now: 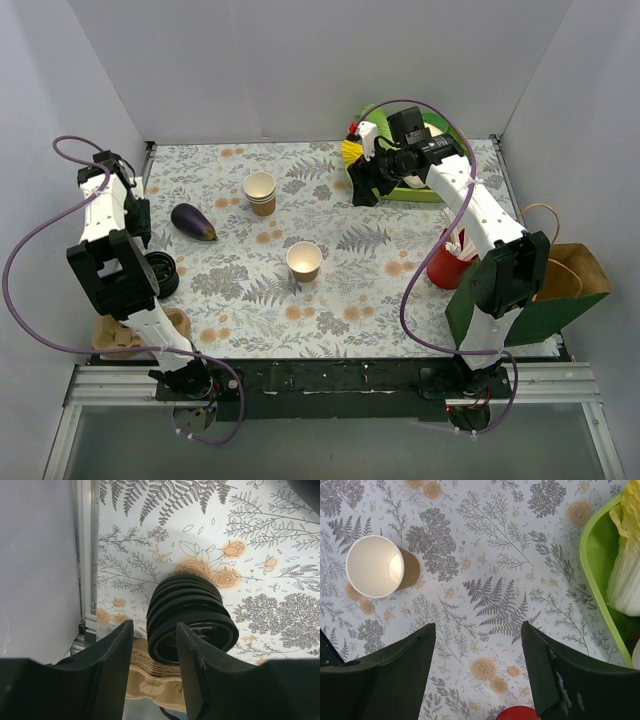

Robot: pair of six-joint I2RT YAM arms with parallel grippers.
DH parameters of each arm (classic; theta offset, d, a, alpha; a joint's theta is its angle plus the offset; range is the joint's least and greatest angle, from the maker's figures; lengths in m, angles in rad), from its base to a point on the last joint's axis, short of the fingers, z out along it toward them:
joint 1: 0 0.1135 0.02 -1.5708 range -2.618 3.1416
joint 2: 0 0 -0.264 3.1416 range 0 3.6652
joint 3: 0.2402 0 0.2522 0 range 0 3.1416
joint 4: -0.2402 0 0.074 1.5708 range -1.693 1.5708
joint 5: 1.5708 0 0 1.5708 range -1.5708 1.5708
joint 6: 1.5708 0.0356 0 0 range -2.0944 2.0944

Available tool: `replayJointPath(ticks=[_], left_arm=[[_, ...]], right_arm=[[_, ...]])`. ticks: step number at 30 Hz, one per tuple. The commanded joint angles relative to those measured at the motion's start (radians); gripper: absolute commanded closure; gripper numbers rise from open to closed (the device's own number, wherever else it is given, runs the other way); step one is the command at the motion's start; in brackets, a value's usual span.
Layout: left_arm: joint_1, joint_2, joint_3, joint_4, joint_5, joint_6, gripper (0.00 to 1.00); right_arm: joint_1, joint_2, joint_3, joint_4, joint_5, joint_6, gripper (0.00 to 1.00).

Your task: Pack the takeout coffee

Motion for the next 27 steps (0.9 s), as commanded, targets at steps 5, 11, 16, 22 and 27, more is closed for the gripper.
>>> replayJointPath(ticks=[5,11,16,22,27], left_arm=[[0.021,0.045,0.073,-0.052,0.065,-0.010,0.63],[0.021,0.030,0.096,-0.092,0.100,-0.006,0.61],[0.021,-0.007,0.038,-0.070,0.080,0.013,0.60],[0.022,-0.002,0.005,-0.044,0.036,-0.009,0.61],[0.022,0.007,0.021,-0.047,0.023,-0.015,0.63]], right_arm=[[0.005,-0.045,-0.018,0.014,0.010,-0.007,0.23],[0.005,-0.060,-0.046,0.028,0.016,-0.008,0.23],[0.005,-0.055,-0.049,0.028,0.007,-0.002,0.23],[0.003,-0.040,-0.027,0.024,0.001,0.001,0.24],[0.005,-0.046,-0.040,0.024,0.003,0.003,0.24]])
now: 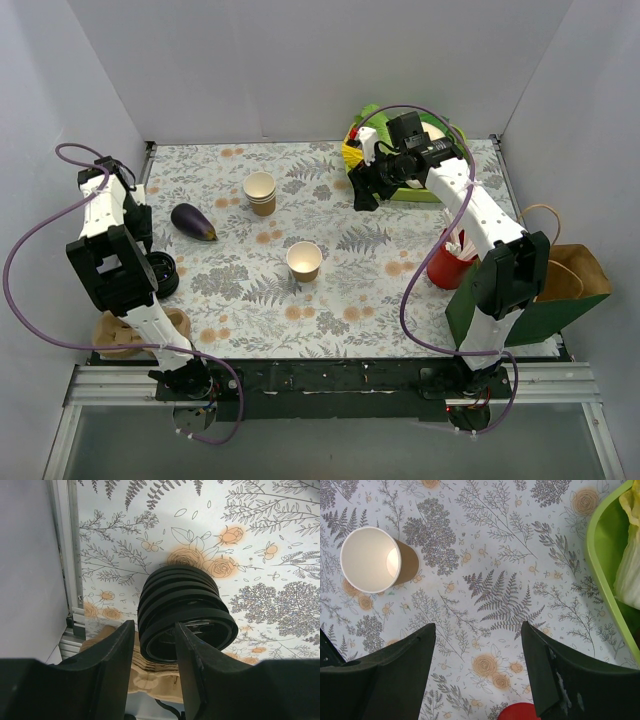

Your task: Pack the takeout coffee

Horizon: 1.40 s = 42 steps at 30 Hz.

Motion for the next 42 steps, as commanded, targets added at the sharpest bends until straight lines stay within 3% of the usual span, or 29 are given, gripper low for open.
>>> replayJointPath(ticks=[1,23,32,42], left_arm=[[0.006,-0.038,0.012,0.007,-0.026,-0.008,0.63],[0.006,-0.041,0.010,-0.053,-0.030,-0.007,0.68],[0.006,-0.038,-0.014,-0.053,-0.031,0.002,0.65],[0.008,-0.039,-0.003,-0.049,-0.037,0.002,0.74]], right_arm=[[0.004,-0.037,0.006,0.018,-0.015,0.001,0.24],[0.004,-0.040,-0.011,0.029,-0.015,0.006,0.24],[0.004,-0.048,-0.023,0.031,-0.016,0.009,0.24],[0.004,-0.049,-0.023,0.031,-0.013,0.014,0.24]])
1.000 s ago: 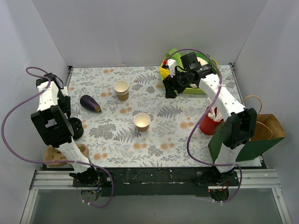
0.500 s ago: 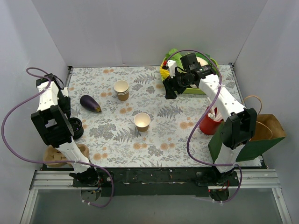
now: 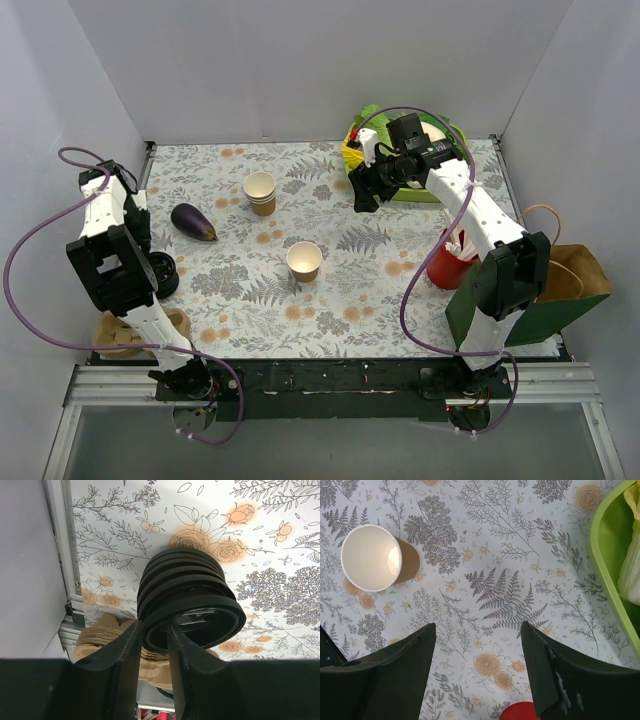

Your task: Pack the takeout coffee

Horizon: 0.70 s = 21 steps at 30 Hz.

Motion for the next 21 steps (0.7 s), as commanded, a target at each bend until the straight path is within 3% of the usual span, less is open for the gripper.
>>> replayJointPath(ticks=[1,6,13,14,16,21], left_arm=[[0.009,-0.044,0.012,-0.001,-0.011,0.004,0.75],[0.008,-0.049,-0.003,-0.006,0.004,0.006,0.87],[0.008,-0.062,-0.016,-0.007,0.003,0.002,0.94],[0.008,-0.064,-0.017,-0.004,-0.005,0.002,0.92],[0.009,-0.069,-0.020,0.001,-0.014,-0.001,0.76],[0.008,-0.081,-0.002,0.001,-0.020,-0.007,0.70]], right_arm=[[0.004,-0.044,-0.006,0.028,-0.013,0.007,0.24],[0.004,-0.044,-0.012,0.028,-0.011,0.008,0.24],[0.004,-0.049,-0.021,0.033,-0.016,0.010,0.24],[0.004,-0.049,-0.021,0.034,-0.016,0.010,0.24],[0.004,-0.051,-0.023,0.036,-0.017,0.010,0.24],[0.004,-0.054,-0.030,0.035,-0.017,0.010,0.24]])
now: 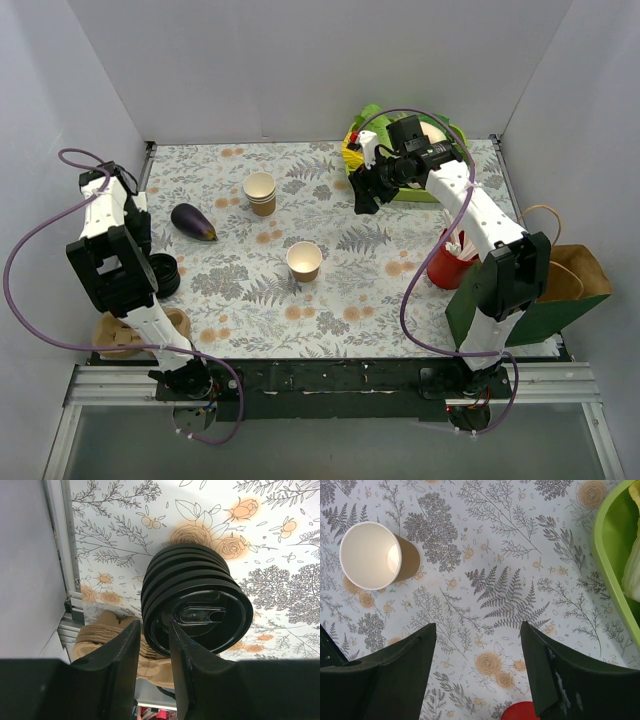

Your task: Pack the takeout coffee

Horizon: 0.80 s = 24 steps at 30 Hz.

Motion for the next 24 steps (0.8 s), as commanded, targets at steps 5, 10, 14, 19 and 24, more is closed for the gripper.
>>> replayJointPath(ticks=[5,10,14,19,24], left_arm=[[0.021,-0.074,-0.012,0.008,-0.032,-0.011,0.69],[0.050,-0.057,-0.021,0.002,-0.004,-0.008,0.70],[0.058,-0.042,-0.015,-0.013,0.024,-0.008,0.72],[0.056,-0.039,-0.011,-0.019,0.034,-0.005,0.75],[0.056,-0.039,-0.012,-0.027,0.068,-0.005,0.75]], right_arm=[[0.002,-0.047,-0.014,0.029,-0.020,0.010,0.25],[0.004,-0.039,-0.002,0.026,-0.021,0.010,0.25],[0.004,-0.038,-0.005,0.026,-0.023,0.011,0.25],[0.004,-0.036,-0.005,0.026,-0.023,0.013,0.25],[0.004,-0.033,-0.003,0.026,-0.023,0.011,0.25]])
